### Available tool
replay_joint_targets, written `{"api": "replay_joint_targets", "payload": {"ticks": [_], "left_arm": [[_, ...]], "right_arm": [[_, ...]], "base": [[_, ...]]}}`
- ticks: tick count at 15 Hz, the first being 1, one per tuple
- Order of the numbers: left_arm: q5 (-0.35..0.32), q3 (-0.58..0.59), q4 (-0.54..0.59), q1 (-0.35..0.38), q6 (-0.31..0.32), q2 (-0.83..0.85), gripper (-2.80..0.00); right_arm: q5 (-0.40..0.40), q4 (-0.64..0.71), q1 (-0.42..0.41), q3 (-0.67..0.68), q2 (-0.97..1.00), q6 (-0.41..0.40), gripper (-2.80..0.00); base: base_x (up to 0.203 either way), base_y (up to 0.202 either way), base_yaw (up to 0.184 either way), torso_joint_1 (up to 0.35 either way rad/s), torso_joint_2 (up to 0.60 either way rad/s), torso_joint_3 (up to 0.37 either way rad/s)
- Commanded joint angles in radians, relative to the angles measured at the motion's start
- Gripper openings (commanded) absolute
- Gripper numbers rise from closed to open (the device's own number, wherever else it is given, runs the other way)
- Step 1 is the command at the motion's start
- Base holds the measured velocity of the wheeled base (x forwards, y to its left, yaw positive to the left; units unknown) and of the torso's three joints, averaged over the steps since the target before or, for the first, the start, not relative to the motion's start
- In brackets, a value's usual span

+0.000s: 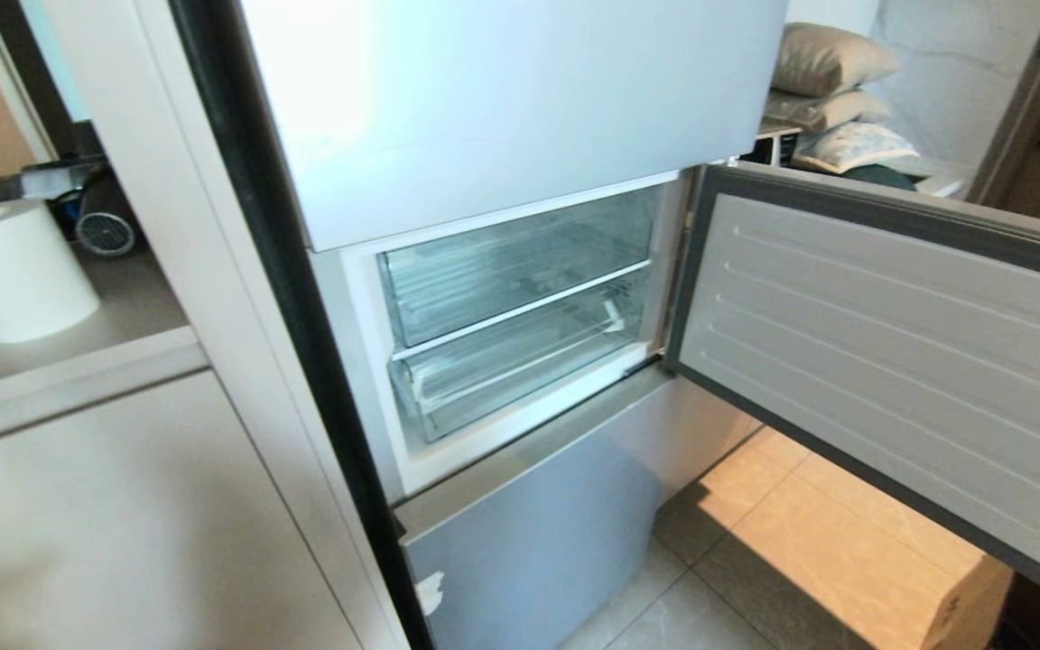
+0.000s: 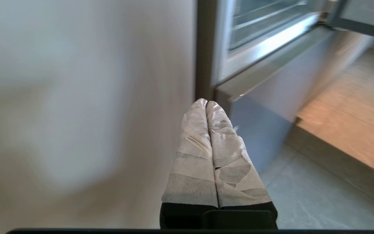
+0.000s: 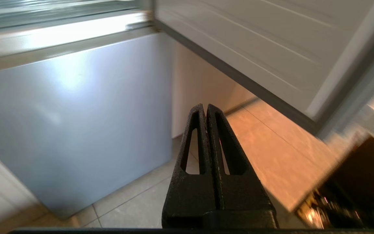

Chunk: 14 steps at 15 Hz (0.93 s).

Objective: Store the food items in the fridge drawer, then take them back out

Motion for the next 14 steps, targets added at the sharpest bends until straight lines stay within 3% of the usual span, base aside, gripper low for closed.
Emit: {"api": "replay_joint_targets", "payload": {"ticks": [1, 6, 9, 10, 12, 14], "left_arm": [[0.000, 0.000, 0.000, 0.000, 0.000, 0.000, -2.80], [0.000, 0.000, 0.000, 0.000, 0.000, 0.000, -2.80], [0.000, 0.000, 0.000, 0.000, 0.000, 0.000, -2.80], [0.000, 0.000, 0.000, 0.000, 0.000, 0.000, -2.80], [0.000, 0.000, 0.000, 0.000, 0.000, 0.000, -2.80], [0.000, 0.000, 0.000, 0.000, 0.000, 0.000, -2.80]], "right_arm": [[0.002, -0.001, 0.000, 0.000, 0.002, 0.020, -2.80], [-0.013, -0.047, -0.004, -0.011, 0.065, 0.081, -2.80], [-0.095, -0.181, -0.042, -0.157, 0.264, 0.374, -2.80], [-0.116, -0.211, -0.093, -0.220, 0.358, 0.474, -2.80], [-0.106, -0.293, -0.286, -0.289, 0.501, 0.600, -2.80], [0.016, -0.407, -0.560, -0.315, 0.604, 0.690, -2.80]], "base": [[0.000, 0.007, -0.173, 0.002, 0.00, 0.002], [0.000, 0.003, -0.099, 0.003, 0.00, 0.002], [0.000, 0.000, 0.000, 0.000, 0.00, 0.000], [0.000, 0.000, 0.000, 0.000, 0.00, 0.000], [0.000, 0.000, 0.000, 0.000, 0.00, 0.000], [0.000, 0.000, 0.000, 0.000, 0.00, 0.000]]}}
